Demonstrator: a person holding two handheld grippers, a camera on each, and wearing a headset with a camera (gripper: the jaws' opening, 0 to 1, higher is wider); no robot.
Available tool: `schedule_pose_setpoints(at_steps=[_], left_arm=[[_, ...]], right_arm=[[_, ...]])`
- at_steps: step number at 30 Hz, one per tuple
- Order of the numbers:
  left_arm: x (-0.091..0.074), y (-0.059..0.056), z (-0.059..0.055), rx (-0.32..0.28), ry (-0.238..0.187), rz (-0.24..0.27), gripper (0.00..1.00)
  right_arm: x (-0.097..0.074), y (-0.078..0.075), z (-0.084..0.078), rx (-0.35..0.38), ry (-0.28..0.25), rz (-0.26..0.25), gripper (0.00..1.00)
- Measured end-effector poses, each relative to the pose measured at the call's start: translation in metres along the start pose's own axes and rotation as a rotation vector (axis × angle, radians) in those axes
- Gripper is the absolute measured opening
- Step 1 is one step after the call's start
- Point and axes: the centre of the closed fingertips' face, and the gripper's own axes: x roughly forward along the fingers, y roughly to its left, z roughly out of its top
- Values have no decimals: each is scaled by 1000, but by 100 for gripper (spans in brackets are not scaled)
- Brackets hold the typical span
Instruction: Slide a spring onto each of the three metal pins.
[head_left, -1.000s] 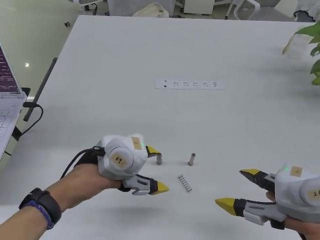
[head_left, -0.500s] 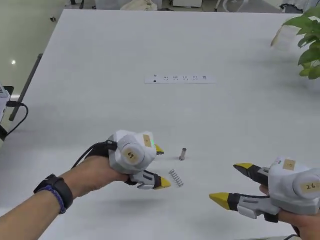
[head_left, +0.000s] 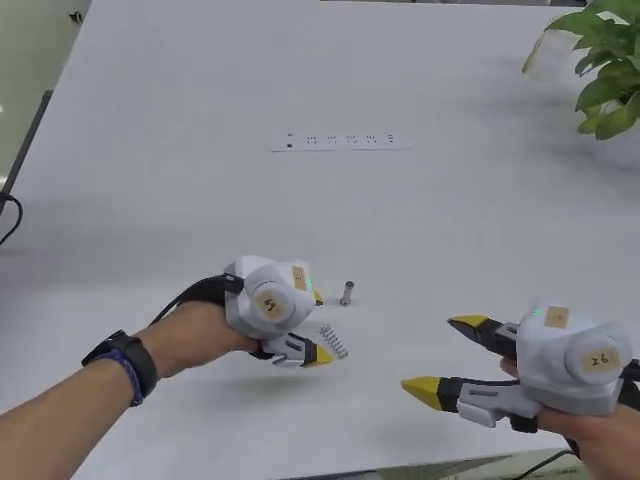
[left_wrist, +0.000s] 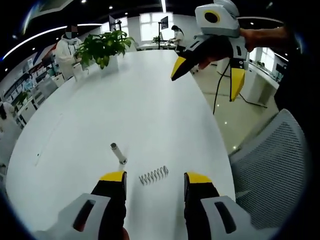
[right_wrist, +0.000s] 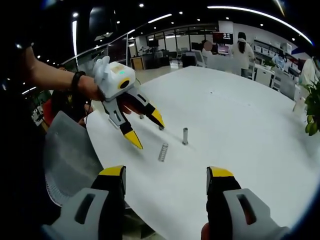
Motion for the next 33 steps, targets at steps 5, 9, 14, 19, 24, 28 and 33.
schedule_pose_setpoints(at_steps=[5, 9, 14, 19, 24, 28, 33], left_arm=[[13, -1, -6, 9, 20, -20, 40], [21, -2, -8, 6, 28, -35, 39], [28, -2, -12, -3, 34, -46, 38], [34, -2, -15, -11, 41, -59, 37], [40, -3, -20, -28, 54, -79, 36], [43, -4, -22, -33, 57, -92, 35], [44, -7, -26, -37, 70, -105, 34]], right_arm=[[1, 0, -1, 6, 2, 0, 64], [1, 0, -2, 11, 3, 2, 64], [2, 1, -4, 11, 8, 6, 64], [3, 2, -5, 11, 11, 12, 64], [4, 2, -5, 11, 15, 18, 64], [4, 0, -4, 10, 17, 18, 64], [3, -3, -5, 14, 17, 12, 64]])
